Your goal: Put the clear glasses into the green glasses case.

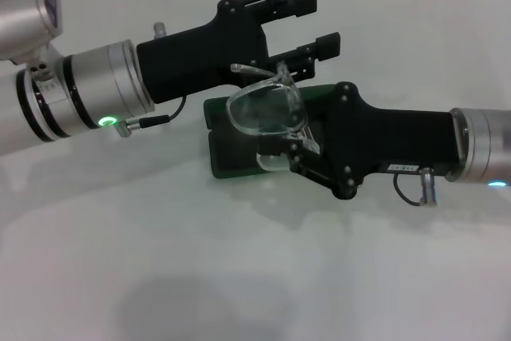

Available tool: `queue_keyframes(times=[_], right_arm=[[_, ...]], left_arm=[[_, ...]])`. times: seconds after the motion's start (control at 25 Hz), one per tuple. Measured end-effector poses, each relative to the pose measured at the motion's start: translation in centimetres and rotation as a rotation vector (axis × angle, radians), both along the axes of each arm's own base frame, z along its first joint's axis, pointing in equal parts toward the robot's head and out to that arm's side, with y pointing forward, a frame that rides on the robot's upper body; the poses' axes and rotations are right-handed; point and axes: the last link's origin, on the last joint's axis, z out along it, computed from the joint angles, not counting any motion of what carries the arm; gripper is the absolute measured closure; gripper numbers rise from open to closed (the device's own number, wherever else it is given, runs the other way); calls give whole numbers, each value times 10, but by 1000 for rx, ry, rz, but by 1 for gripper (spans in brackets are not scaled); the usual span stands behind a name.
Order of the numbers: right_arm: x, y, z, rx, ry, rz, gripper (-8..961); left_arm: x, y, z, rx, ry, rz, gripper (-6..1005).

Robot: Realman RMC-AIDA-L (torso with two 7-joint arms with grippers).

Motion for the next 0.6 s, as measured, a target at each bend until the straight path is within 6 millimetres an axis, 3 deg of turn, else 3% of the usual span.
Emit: queue_keyframes(times=[0.48,0.6], right_arm=[[0,2,-1,-5,-18,-13,815],[4,4,1,6,-31,-14,813]], left_arm=[[-7,-3,1,14,-6,18,350],[-16,-2,12,90,-54,55,350]])
